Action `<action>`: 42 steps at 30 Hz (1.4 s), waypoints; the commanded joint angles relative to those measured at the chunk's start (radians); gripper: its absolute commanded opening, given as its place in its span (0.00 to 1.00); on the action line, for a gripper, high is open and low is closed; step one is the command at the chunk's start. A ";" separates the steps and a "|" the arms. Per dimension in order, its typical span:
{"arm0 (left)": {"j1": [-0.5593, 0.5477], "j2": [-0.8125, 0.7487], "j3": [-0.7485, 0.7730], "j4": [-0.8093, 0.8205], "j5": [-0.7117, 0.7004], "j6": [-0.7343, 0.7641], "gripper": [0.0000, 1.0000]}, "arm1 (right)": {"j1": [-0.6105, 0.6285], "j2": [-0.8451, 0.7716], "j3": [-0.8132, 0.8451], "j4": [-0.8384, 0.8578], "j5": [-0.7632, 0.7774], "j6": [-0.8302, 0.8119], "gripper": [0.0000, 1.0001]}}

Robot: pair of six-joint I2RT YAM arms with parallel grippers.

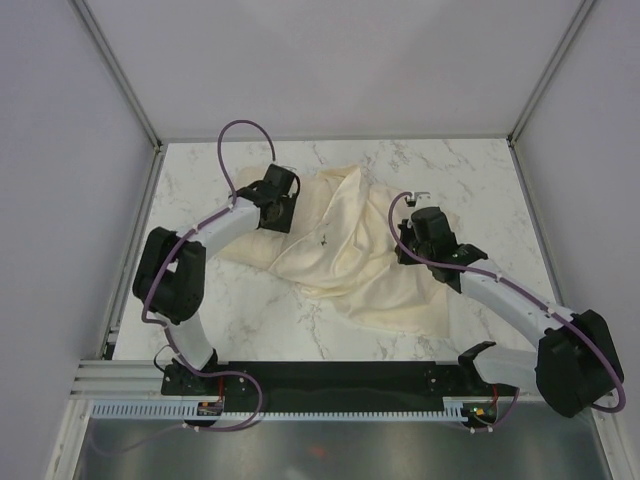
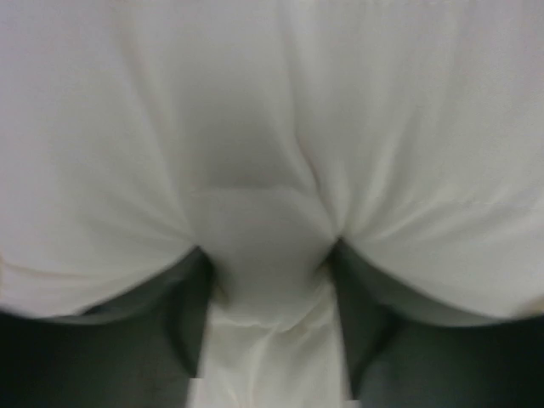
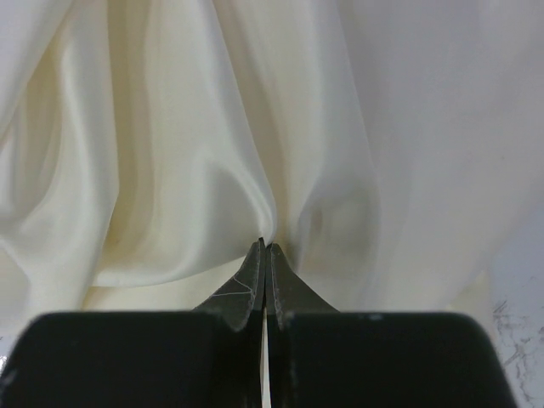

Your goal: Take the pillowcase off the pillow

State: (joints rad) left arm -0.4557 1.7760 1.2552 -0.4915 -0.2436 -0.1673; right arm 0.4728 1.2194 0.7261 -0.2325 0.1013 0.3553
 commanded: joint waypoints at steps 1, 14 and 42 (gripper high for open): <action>-0.012 0.104 0.013 -0.073 0.010 0.045 0.42 | -0.003 -0.044 -0.004 0.027 -0.009 0.008 0.00; 0.018 -0.134 0.030 -0.078 0.089 0.042 0.02 | -0.032 -0.098 0.018 -0.077 0.113 -0.044 0.00; -0.087 -0.184 0.003 -0.065 0.248 0.029 0.86 | 0.144 -0.279 -0.069 -0.137 -0.029 0.079 0.84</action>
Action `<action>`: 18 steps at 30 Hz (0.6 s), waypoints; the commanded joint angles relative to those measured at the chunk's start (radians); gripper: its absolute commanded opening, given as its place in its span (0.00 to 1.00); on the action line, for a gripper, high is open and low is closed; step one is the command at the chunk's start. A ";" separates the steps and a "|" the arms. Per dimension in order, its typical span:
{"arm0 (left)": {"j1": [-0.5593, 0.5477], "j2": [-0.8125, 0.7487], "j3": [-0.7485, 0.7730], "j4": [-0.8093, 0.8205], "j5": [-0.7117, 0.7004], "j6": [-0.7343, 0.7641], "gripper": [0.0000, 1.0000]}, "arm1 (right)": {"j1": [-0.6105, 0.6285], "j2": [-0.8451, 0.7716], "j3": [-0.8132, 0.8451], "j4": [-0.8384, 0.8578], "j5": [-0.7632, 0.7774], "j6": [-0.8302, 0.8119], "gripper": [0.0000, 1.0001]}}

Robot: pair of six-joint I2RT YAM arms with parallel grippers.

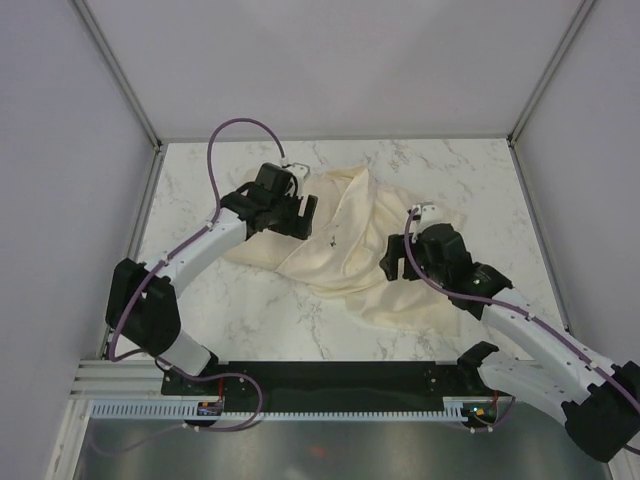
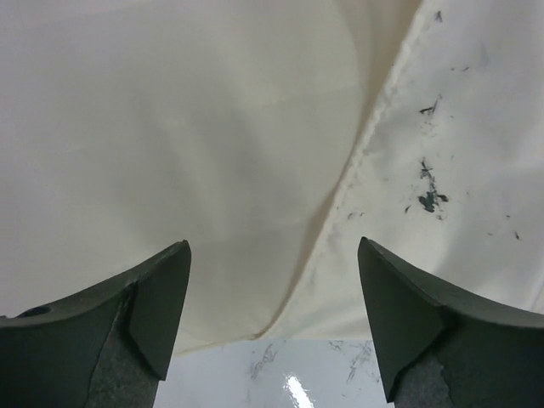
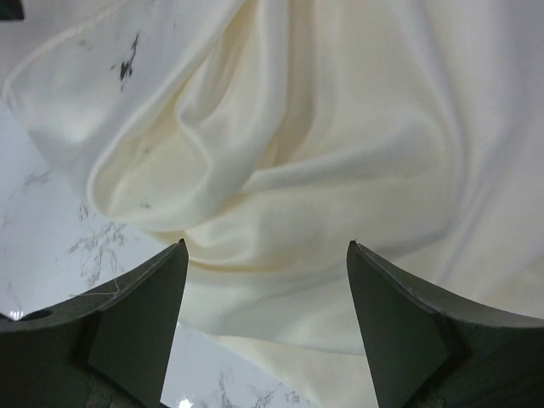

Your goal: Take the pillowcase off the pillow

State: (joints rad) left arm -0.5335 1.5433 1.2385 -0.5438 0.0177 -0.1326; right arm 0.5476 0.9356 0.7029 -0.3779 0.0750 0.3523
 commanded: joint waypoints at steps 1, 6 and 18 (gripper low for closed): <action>-0.022 0.066 0.022 -0.018 -0.047 -0.005 0.89 | 0.090 0.008 -0.062 0.025 0.005 0.099 0.84; -0.031 0.141 0.024 -0.028 -0.175 -0.016 0.94 | 0.201 0.043 -0.166 0.146 0.028 0.201 0.84; -0.028 0.123 -0.019 0.061 -0.099 -0.048 0.94 | 0.284 0.224 -0.246 0.313 0.137 0.235 0.75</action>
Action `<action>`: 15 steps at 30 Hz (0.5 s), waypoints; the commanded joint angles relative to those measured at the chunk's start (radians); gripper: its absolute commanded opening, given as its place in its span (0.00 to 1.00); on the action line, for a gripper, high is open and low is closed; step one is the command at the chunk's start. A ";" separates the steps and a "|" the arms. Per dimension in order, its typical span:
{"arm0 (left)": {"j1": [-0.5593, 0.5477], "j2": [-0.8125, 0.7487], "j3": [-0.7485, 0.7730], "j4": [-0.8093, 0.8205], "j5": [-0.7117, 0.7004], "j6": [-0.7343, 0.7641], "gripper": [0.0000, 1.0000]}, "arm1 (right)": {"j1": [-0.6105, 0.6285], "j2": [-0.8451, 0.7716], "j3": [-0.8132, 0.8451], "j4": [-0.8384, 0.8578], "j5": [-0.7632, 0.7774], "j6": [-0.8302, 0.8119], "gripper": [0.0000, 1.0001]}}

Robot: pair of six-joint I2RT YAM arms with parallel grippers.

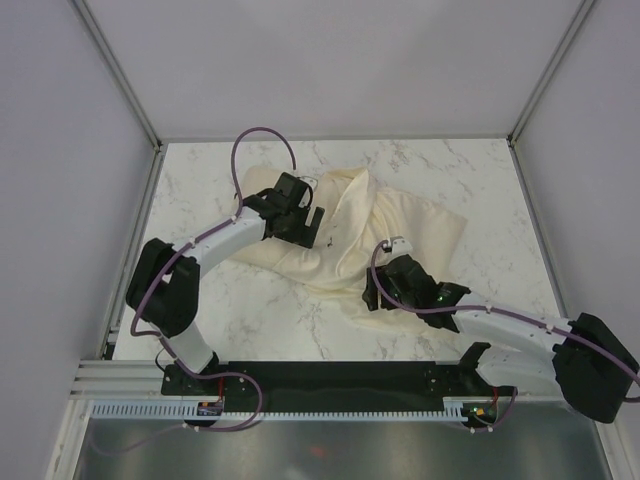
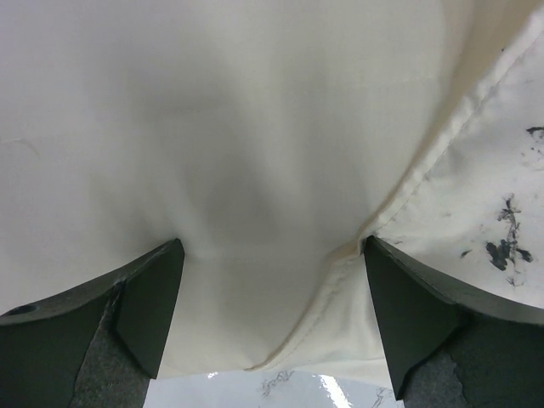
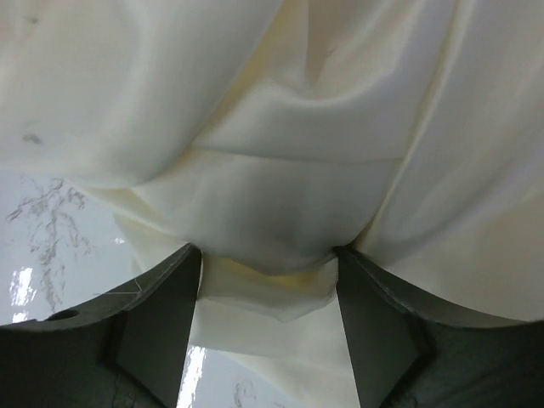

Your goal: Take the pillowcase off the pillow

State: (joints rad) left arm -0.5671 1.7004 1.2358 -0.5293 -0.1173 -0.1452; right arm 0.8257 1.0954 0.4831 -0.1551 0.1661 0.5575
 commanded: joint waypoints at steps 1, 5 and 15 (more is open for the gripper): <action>0.006 -0.041 -0.021 0.048 0.038 -0.034 0.94 | 0.006 0.089 -0.032 0.109 0.049 0.032 0.70; 0.015 -0.053 -0.024 0.049 0.018 -0.031 0.95 | 0.004 0.205 -0.020 0.147 0.079 0.036 0.29; 0.104 -0.073 -0.042 0.094 0.008 -0.091 0.97 | 0.004 -0.050 -0.014 -0.118 0.280 0.067 0.00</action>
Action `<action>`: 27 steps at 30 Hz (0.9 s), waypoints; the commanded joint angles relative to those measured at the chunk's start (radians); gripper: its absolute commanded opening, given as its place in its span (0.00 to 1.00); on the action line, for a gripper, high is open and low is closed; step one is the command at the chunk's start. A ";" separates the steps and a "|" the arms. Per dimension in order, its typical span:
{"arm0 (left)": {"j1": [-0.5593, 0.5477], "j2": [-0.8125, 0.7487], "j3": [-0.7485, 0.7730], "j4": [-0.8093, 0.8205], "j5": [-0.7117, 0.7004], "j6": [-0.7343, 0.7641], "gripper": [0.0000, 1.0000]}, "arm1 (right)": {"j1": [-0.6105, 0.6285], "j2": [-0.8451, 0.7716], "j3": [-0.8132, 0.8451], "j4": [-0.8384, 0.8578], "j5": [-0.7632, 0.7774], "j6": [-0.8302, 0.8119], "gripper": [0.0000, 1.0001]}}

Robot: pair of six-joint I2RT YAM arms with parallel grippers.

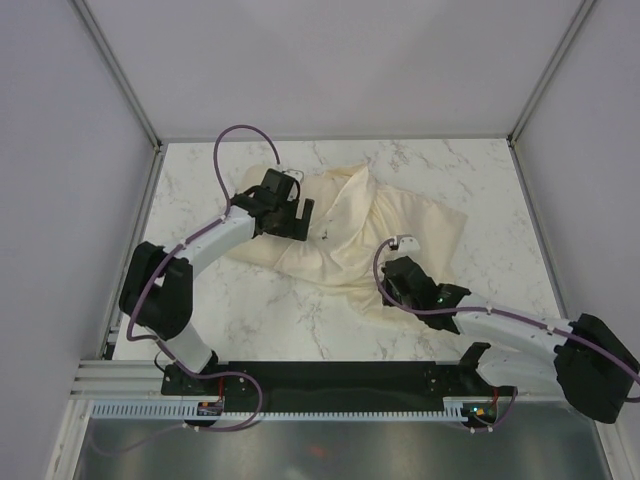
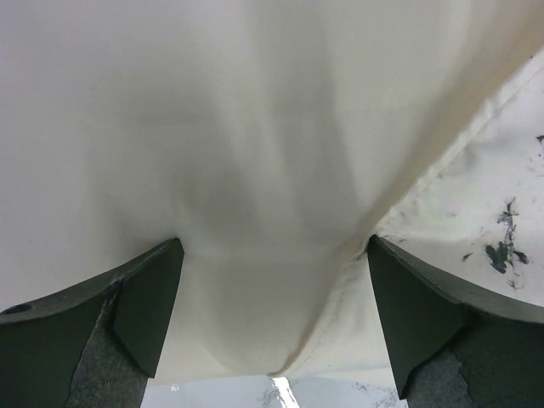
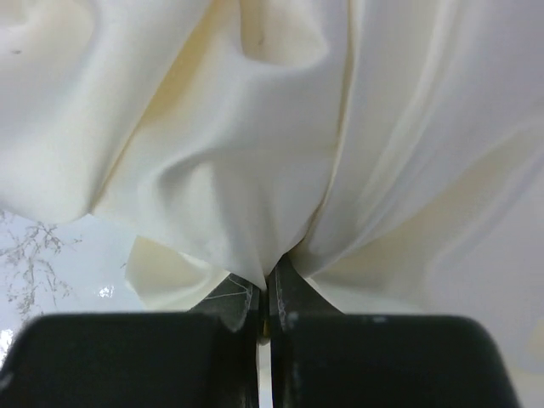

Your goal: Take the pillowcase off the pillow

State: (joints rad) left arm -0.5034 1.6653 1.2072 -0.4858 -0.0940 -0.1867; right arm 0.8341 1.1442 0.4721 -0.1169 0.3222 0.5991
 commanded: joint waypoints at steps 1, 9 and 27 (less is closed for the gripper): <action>0.049 -0.036 -0.017 0.050 -0.015 -0.054 0.97 | -0.004 -0.128 -0.009 -0.194 0.136 0.030 0.00; 0.069 -0.050 -0.046 0.131 0.065 -0.099 0.98 | -0.003 -0.215 -0.021 -0.237 0.126 0.060 0.00; 0.135 -0.127 -0.147 0.298 0.287 -0.195 0.99 | -0.004 -0.245 0.005 -0.291 0.164 0.088 0.00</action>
State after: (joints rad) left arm -0.3836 1.5639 1.0832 -0.2661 0.1616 -0.3428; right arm 0.8337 0.9066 0.4603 -0.3828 0.4503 0.6781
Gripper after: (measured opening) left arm 0.987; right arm 0.026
